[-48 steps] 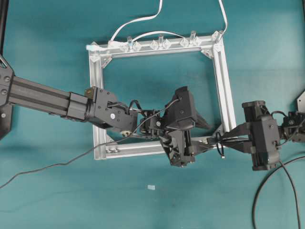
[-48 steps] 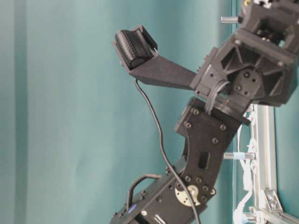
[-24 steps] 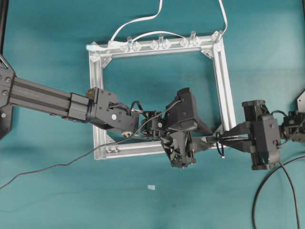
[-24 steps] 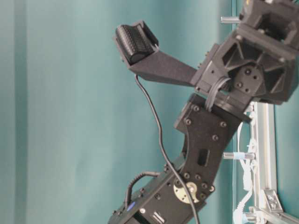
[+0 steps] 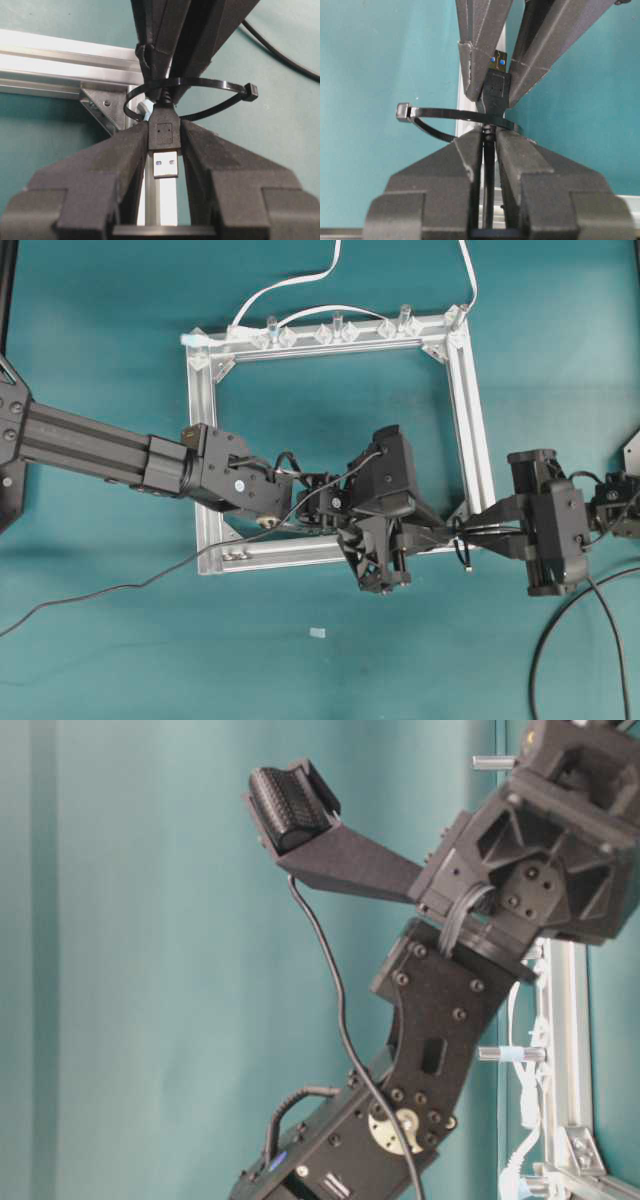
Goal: Insert the wire through the string loop located on the right side.
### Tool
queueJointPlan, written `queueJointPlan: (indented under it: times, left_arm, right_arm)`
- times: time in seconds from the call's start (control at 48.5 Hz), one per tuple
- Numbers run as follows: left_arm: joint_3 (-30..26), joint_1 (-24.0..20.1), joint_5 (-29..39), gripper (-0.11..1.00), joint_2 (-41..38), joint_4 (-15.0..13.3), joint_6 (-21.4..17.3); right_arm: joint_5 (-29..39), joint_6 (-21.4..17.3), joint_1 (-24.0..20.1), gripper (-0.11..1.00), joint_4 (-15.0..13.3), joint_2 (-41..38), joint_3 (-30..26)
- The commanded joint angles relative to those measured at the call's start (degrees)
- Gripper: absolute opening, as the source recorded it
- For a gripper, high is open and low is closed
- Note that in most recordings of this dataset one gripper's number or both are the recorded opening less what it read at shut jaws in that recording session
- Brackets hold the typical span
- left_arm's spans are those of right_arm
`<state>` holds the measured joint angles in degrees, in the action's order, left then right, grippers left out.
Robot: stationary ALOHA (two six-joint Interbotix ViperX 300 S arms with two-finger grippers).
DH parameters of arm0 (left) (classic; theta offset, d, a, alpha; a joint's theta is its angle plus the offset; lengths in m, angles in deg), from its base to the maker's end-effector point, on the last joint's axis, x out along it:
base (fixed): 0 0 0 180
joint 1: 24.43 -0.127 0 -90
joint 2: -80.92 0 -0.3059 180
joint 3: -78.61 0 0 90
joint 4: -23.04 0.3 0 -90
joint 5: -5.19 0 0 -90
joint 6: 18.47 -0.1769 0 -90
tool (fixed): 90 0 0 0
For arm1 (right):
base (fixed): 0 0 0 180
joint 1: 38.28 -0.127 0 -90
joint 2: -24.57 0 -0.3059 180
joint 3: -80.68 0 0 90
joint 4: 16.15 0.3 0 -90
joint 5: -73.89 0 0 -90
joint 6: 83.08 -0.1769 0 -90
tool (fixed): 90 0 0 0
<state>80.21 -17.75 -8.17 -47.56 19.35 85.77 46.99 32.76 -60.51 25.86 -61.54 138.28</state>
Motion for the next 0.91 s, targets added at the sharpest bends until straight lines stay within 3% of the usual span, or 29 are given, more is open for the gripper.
queueJointPlan:
  times: [0.0, 0.144, 0.475, 0.537, 0.681, 0.888]
  left_arm:
    - [-1.14, 0.26, 0.35, 0.22, 1.32, 0.18, 0.35]
    - [-0.97, 0.35, 0.70, 0.22, 1.49, 0.18, 0.26]
    - [-0.88, 0.53, 0.88, 0.22, 1.58, 0.18, 0.26]
    - [-0.88, 0.53, 1.05, 0.22, 1.67, 0.18, 0.26]
    - [-0.88, 0.53, 1.49, 0.22, 1.93, 0.18, 0.26]
    - [-0.62, 0.62, 2.37, 0.22, 2.46, 0.18, 0.26]
  right_arm:
    - [-0.79, 0.09, 0.09, 0.11, -1.76, 0.62, -0.35]
    - [-0.62, -0.35, 0.18, 0.11, -5.10, 0.70, -0.09]
    - [-0.35, -0.97, 0.18, 0.12, -4.39, 0.70, 0.26]
    - [-0.35, -0.97, 0.18, 0.21, -3.96, 0.79, 0.62]
    - [-0.26, -0.97, 0.18, 0.60, -2.64, 0.88, 1.67]
    - [-0.26, -0.97, 0.18, 0.61, -2.46, 1.14, 1.93]
